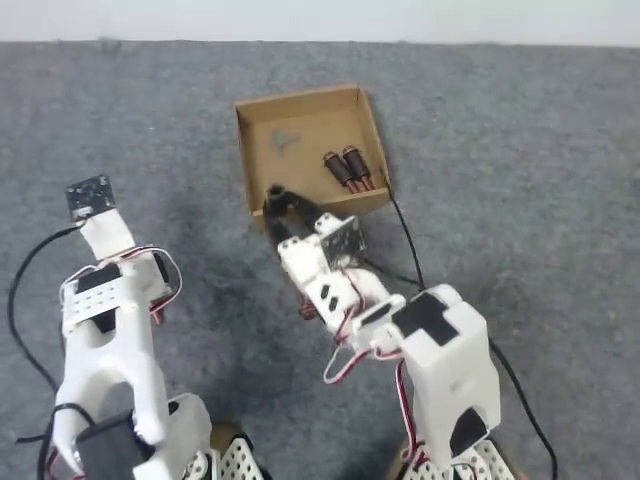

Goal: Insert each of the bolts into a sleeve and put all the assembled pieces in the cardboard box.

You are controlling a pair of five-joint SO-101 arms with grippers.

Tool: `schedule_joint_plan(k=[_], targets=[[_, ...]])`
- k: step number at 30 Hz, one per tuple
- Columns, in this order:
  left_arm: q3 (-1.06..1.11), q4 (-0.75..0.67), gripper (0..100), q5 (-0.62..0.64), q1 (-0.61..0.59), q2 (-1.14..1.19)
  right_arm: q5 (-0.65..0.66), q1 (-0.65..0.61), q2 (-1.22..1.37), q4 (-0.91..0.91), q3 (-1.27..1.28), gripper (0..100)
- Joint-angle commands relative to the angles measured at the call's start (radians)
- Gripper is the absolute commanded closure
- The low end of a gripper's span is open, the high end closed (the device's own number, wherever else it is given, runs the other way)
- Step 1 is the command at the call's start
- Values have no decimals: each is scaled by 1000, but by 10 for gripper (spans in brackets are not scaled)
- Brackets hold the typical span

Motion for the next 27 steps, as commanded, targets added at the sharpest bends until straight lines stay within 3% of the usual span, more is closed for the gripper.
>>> schedule_joint_plan(k=[1, 8, 15, 27], targets=[[-10, -34, 989, -11, 8, -55, -9, -33, -160, -33, 95, 993], [-8, -34, 989, -11, 8, -55, -11, -38, -300, -35, 292, 993], [-1, -34, 989, -11, 8, -57, -11, -35, -302, -302, 485, 993], [-1, -34, 989, -11, 8, -55, -12, 70, -200, -486, 637, 993]])
